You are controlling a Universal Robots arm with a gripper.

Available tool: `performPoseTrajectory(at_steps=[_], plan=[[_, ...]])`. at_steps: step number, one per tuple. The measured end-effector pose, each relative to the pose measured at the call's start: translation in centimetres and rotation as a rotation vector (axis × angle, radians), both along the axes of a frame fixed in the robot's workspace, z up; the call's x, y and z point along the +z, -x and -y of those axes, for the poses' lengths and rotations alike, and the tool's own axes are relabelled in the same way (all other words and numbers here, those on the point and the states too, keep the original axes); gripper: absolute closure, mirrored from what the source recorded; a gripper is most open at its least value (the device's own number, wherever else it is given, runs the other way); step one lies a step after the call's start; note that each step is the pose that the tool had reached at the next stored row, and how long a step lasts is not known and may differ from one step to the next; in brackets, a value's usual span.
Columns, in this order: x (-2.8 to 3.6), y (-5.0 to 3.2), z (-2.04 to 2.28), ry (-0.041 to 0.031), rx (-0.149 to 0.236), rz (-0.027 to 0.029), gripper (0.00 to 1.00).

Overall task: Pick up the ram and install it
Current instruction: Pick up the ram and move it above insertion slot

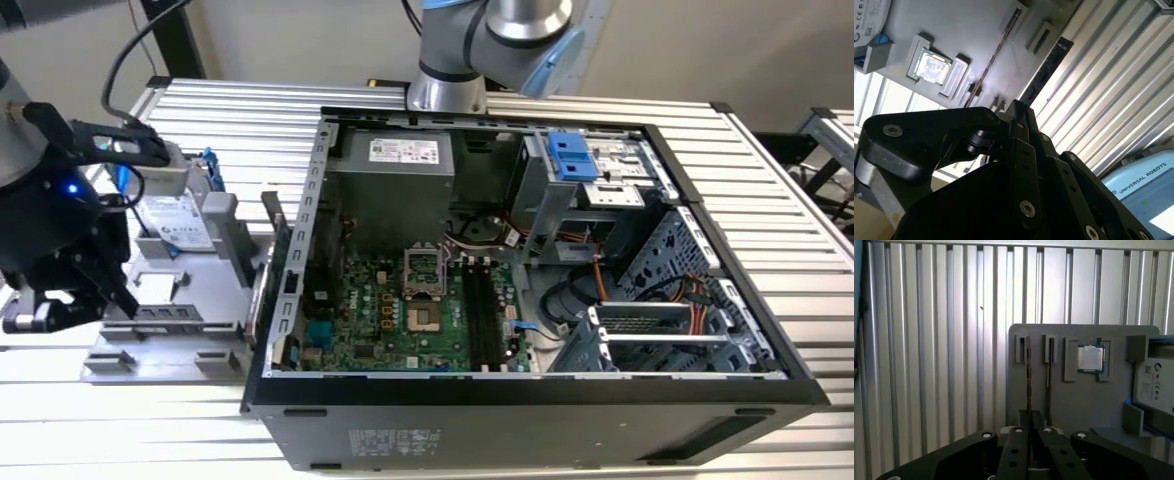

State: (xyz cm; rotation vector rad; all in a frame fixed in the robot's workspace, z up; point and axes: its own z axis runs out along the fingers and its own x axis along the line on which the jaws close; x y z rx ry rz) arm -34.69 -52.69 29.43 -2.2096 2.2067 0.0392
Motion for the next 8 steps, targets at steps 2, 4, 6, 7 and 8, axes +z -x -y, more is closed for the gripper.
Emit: performPoseTrajectory(at_steps=[2,4,6,7,8], plan=[[0.93,0.0,0.0,0.0001,0.0,-0.0001,1.0],[1.83,0.01,0.0,0.0002,0.0,-0.0002,1.0],[2.74,0.01,0.0,0.0001,0.0,-0.0001,1.0],[3.19,0.01,0.0,0.0001,0.0,-0.0001,1.0],[3.66,0.01,0.0,0.0001,0.0,-0.0001,1.0]])
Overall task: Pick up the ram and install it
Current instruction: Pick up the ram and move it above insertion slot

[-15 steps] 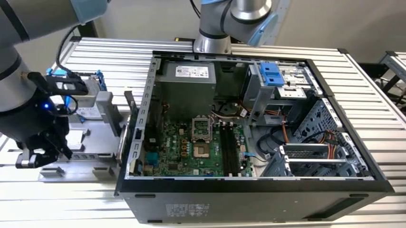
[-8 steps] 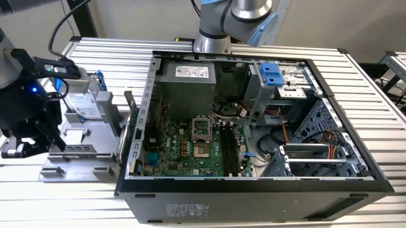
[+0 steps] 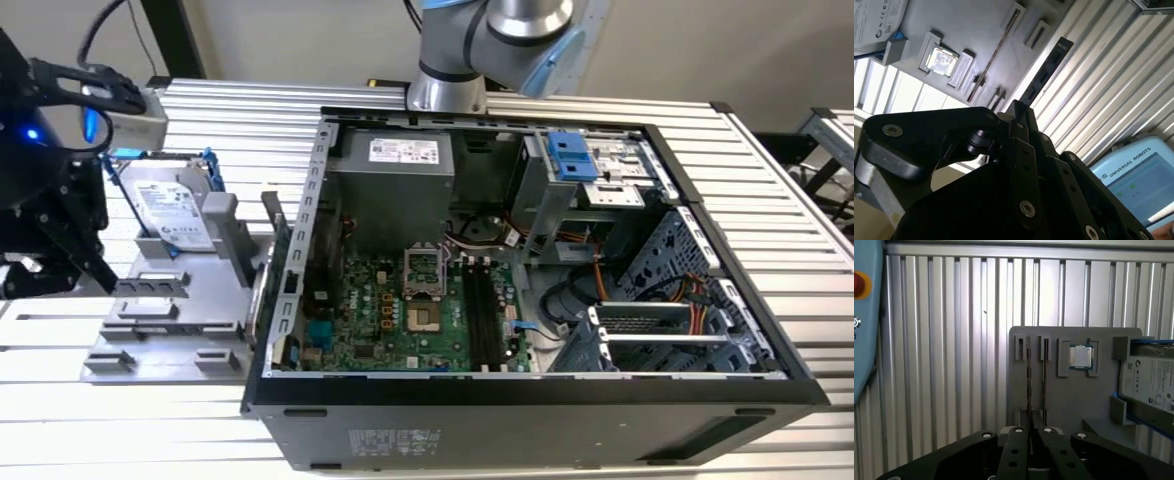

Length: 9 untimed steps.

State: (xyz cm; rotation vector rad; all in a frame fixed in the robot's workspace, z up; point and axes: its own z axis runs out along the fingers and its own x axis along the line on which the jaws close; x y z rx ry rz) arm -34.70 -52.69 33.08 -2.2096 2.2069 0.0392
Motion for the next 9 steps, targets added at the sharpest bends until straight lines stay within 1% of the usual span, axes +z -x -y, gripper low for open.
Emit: performPoseTrajectory(at_steps=[9], plan=[[4.08,0.0,0.0,-0.0001,0.0,0.0001,1.0]])
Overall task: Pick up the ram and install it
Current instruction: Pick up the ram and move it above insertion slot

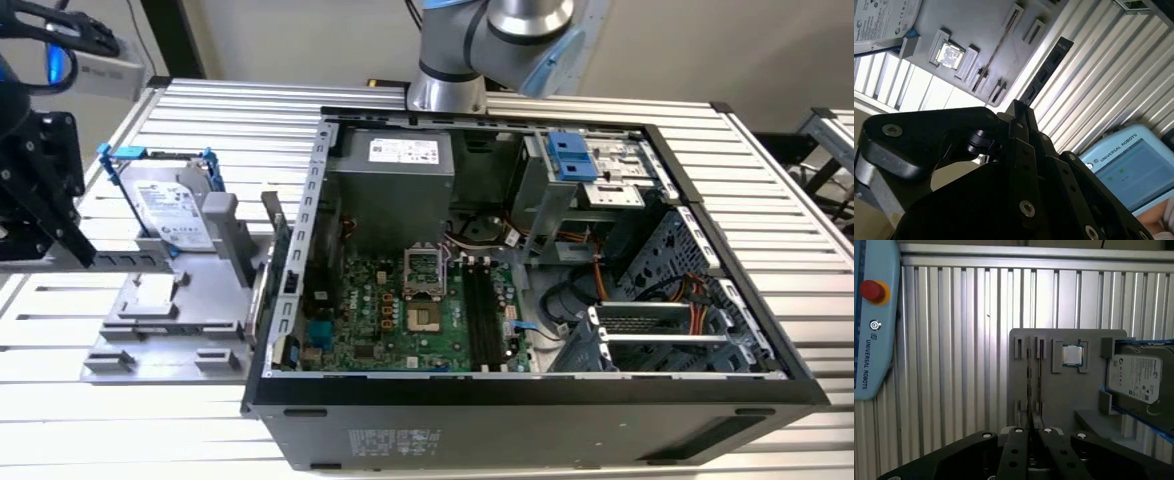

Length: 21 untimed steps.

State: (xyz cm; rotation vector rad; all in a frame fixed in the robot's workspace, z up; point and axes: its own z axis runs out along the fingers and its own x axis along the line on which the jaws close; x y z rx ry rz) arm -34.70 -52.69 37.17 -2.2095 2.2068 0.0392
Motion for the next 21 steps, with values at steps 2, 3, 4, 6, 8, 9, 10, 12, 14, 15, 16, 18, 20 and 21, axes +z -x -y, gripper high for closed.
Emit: performPoseTrajectory(at_steps=[2,3,4,6,8,9,10,12,14,15,16,18,20,21], plan=[[0.92,0.0,0.0,0.0001,0.0,-0.0001,1.0],[1.37,0.0,0.0,0.0001,0.0,-0.0001,1.0],[1.81,0.0,0.0,0.0007,0.0,-0.0001,1.0],[1.98,0.0,0.0,0.0009,0.0,0.0,1.0],[1.98,0.0,0.0,0.0009,0.0,0.0001,1.0],[1.98,0.0,0.0,0.0009,0.0,0.0001,1.0],[1.99,0.0,0.0,0.001,0.0,0.0,1.0],[2.01,-0.11,0.0,0.0012,0.0,-0.0003,1.0],[2.0,-0.73,0.0,0.0011,0.0,-0.0003,1.0],[1.99,-1.18,0.0,0.001,0.0,-0.0006,1.0],[2.0,-1.63,0.0,0.0011,0.0,-0.0012,1.0],[2.0,-2.54,0.0,0.0011,0.0,-0.0028,1.0],[1.99,-3.47,0.0,0.0011,0.0,-0.004,1.0],[1.99,-3.89,0.0,0.001,0.0,-0.0045,1.0]])
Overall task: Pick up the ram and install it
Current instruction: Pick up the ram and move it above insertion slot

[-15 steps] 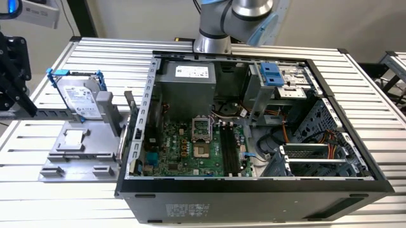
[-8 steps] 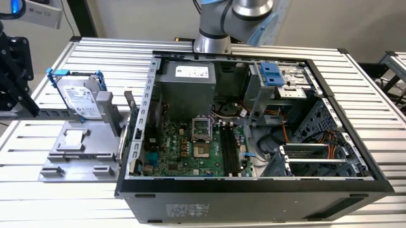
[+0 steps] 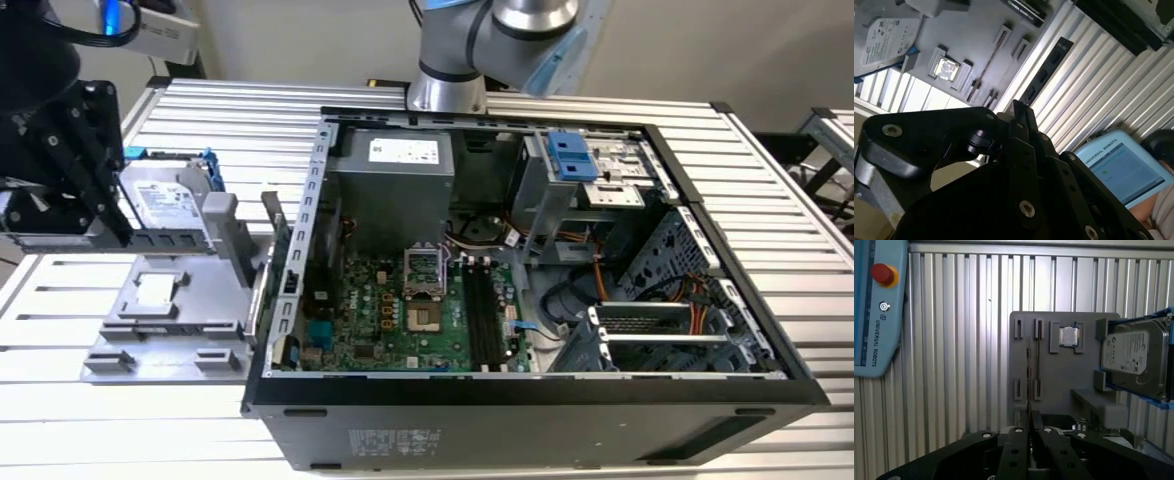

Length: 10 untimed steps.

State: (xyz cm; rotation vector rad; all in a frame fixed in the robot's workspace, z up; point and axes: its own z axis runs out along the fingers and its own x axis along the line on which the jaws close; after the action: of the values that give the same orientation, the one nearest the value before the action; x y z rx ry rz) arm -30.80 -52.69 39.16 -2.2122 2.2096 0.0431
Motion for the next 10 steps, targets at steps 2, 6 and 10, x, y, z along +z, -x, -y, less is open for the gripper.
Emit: performPoseTrajectory(at_steps=[2,6,10], plan=[[0.0,-0.92,0.0,0.0,0.0,-0.0008,1.0],[0.0,-2.67,0.0,0.0,0.0,-0.0017,1.0],[0.0,-4.0,0.0,0.0,0.0,-0.0018,1.0]])
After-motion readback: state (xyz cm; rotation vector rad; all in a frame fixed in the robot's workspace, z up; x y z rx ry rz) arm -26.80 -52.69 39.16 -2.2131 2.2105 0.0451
